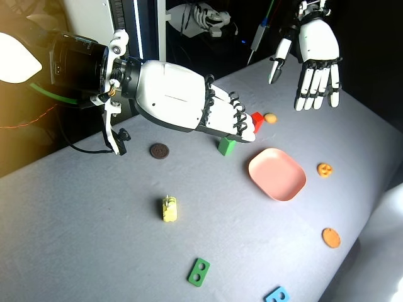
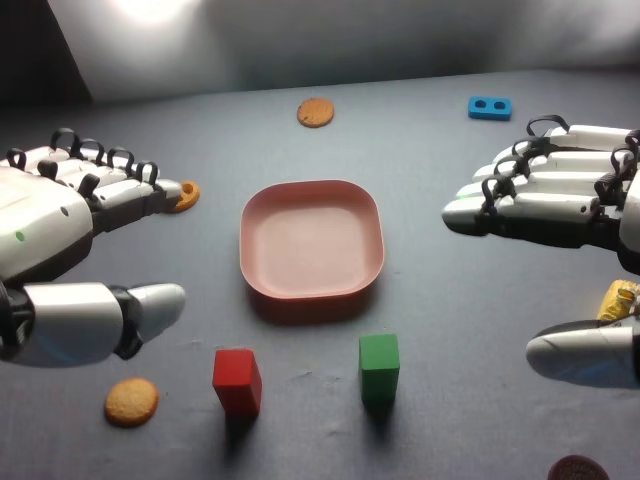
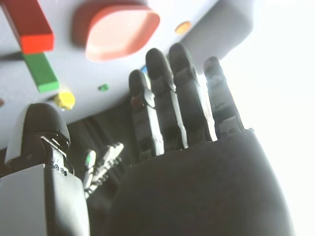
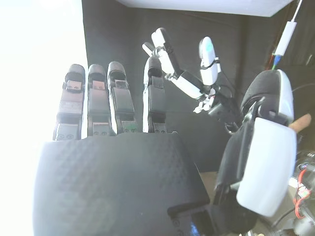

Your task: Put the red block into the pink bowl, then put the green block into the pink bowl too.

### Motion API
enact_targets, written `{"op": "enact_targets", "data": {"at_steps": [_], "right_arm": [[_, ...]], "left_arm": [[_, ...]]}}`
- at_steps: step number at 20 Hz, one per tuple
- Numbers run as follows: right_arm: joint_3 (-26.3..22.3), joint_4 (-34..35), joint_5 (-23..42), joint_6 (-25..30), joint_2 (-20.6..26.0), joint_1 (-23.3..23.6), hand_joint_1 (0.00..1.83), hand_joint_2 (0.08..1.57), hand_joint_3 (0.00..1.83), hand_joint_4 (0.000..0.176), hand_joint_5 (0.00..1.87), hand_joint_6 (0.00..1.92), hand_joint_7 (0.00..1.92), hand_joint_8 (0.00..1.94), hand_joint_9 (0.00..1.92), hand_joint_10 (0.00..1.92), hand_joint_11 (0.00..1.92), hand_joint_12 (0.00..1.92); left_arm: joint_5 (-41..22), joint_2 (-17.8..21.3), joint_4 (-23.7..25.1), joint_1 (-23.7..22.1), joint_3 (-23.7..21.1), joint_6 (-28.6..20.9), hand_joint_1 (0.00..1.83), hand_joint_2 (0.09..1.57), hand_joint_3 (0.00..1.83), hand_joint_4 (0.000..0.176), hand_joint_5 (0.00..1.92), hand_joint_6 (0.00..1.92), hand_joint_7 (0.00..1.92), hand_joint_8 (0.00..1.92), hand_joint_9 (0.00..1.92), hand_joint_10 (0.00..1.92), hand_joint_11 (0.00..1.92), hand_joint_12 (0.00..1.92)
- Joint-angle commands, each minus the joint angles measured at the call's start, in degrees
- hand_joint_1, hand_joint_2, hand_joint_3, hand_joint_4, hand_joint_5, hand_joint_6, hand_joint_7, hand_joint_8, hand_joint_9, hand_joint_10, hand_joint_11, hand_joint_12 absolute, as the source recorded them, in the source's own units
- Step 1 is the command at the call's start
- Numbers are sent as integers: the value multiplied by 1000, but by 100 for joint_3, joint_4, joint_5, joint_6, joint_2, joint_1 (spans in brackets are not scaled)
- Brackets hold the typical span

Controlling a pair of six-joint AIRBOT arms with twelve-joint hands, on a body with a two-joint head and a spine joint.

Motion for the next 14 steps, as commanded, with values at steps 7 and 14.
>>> {"op": "enact_targets", "data": {"at_steps": [7, 14], "right_arm": [[-19, 155, 658, -27, 58, 37, 0, 1209, 0, 0, 223, 1, 213, 4, 187, 0, 0, 420], [-28, 168, 658, -86, 58, 37, 0, 1150, 0, 0, 249, 4, 215, 4, 198, 5, 0, 405]], "left_arm": [[-478, 52, 104, -58, 29, 55, 0, 1350, 4, 0, 139, 4, 122, 3, 92, 3, 0, 174], [-329, -48, -589, -227, 11, 772, 0, 1336, 0, 0, 174, 4, 158, 5, 116, 4, 0, 161]]}}
